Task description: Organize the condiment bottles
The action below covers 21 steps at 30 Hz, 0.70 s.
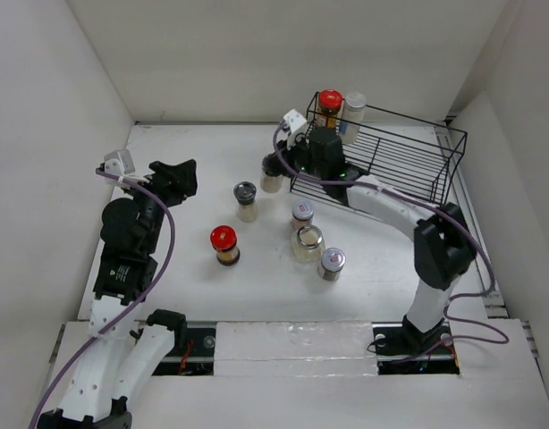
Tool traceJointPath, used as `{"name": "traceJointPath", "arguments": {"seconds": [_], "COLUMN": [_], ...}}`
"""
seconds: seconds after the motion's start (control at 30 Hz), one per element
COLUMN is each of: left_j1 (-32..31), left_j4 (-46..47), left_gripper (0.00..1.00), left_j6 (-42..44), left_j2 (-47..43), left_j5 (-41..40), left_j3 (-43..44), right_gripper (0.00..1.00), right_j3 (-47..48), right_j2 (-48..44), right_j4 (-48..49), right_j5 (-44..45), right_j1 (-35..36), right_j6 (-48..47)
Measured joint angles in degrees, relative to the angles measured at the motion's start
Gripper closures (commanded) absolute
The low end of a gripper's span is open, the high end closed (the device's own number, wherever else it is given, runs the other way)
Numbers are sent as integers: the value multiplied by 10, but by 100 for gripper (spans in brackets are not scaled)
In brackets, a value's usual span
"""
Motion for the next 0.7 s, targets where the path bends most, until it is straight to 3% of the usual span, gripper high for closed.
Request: {"name": "traceJointPath", "arguments": {"seconds": [0.23, 0.37, 0.57, 0.7], "left_j1": [0, 0, 0, 0], "left_j4": [56, 75, 79, 83], "left_gripper": [14, 12, 12, 12], "left_j6": [16, 22, 26, 26], "left_j2": [23, 44, 56, 56], "left_j5": [120, 180, 212, 220], "left_j3": [-10, -14, -17, -17], "right_gripper": [89, 89, 89, 89], "right_j3": [42, 61, 100, 115], "right_j2": [-170, -225, -203, -165], "right_j4": [6, 6, -50, -99], "right_j5": [-1, 35, 53, 54], "right_j1": [-89, -171, -290, -327], "right_j6": [11, 17, 33, 37]}}
